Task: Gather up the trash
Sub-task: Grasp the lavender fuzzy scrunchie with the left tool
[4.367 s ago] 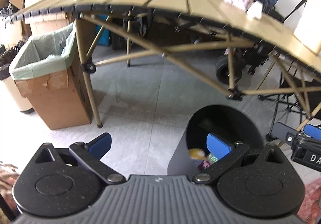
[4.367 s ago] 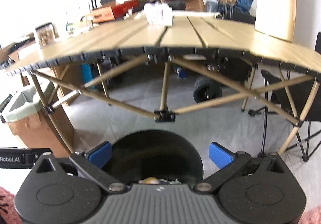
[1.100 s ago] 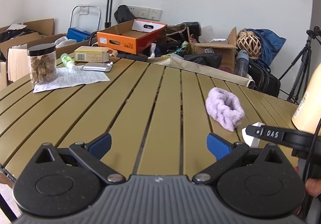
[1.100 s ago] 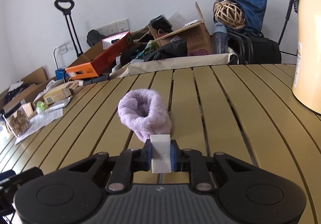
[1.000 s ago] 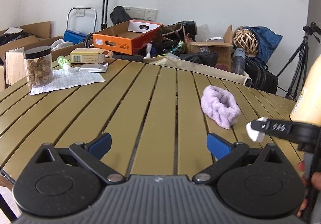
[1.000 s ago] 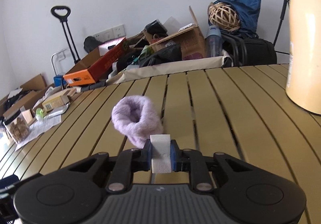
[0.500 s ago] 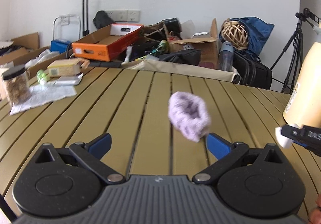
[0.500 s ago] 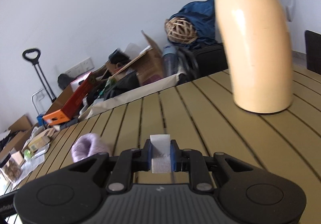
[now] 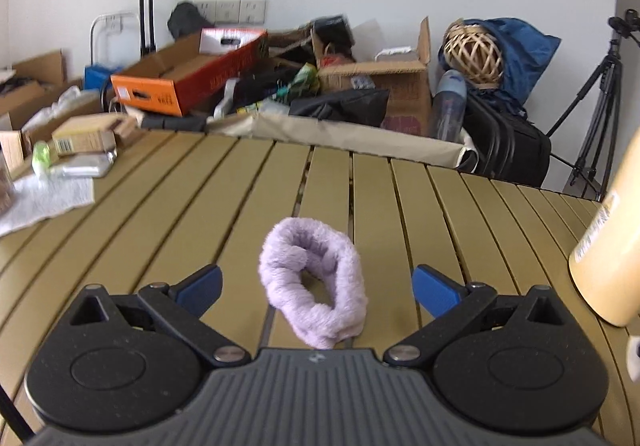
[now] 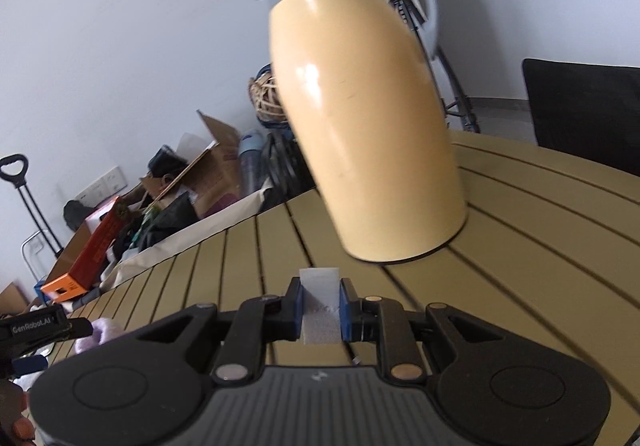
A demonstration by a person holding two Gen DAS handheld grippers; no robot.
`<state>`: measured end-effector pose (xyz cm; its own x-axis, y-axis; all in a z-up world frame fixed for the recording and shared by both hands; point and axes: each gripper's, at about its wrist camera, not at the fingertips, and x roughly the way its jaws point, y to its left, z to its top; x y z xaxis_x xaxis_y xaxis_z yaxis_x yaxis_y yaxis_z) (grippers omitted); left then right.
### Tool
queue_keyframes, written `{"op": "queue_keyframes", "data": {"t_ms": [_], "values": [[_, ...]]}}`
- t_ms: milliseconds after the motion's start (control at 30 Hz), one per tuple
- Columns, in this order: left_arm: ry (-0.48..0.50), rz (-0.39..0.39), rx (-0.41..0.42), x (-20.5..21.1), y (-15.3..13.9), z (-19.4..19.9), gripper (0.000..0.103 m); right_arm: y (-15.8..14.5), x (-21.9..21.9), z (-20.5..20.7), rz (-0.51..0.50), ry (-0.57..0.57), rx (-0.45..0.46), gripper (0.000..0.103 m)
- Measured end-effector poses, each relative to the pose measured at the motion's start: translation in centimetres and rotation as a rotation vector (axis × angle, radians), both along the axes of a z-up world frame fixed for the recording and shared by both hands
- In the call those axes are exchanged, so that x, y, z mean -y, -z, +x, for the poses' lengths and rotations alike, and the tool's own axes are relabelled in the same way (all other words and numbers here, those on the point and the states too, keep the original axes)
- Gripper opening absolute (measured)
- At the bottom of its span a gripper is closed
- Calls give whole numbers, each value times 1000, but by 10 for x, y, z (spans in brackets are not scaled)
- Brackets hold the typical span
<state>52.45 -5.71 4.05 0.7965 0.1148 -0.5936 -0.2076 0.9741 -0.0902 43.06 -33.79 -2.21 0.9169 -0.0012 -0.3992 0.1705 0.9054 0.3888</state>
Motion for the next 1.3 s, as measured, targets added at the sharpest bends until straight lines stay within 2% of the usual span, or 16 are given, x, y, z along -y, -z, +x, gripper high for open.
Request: {"op": "queue_keyframes", "data": {"t_ms": [233, 400, 467, 567, 633, 767, 867, 933, 1067, 1300], "values": [[-65, -9, -62, -1, 22, 33, 103, 10, 22, -2, 17, 44, -10, 17], [-125, -13, -91, -4, 37, 42, 103, 12, 29, -5, 14, 56, -9, 17], [-126, -31, -90, -5, 40, 43, 98, 13, 30, -5, 21, 56, -8, 17], [-119, -41, -97, -5, 41, 44, 85, 13, 29, -4, 22, 49, -6, 17], [-109, -52, -103, -6, 42, 45, 69, 12, 27, -5, 22, 42, -4, 17], [-105, -56, -99, -5, 43, 41, 61, 10, 24, -5, 22, 30, 2, 17], [-94, -50, -92, -3, 41, 38, 48, 8, 21, -6, 20, 17, 7, 17], [-81, -49, -89, -2, 40, 35, 34, 7, 19, -6, 19, 8, 12, 17], [-94, -9, -78, 1, 34, 25, 30, 5, 15, -8, 11, -10, 17, 17], [-56, -23, -27, -4, 13, -9, 29, 2, 5, -18, 0, -42, 23, 17]]}}
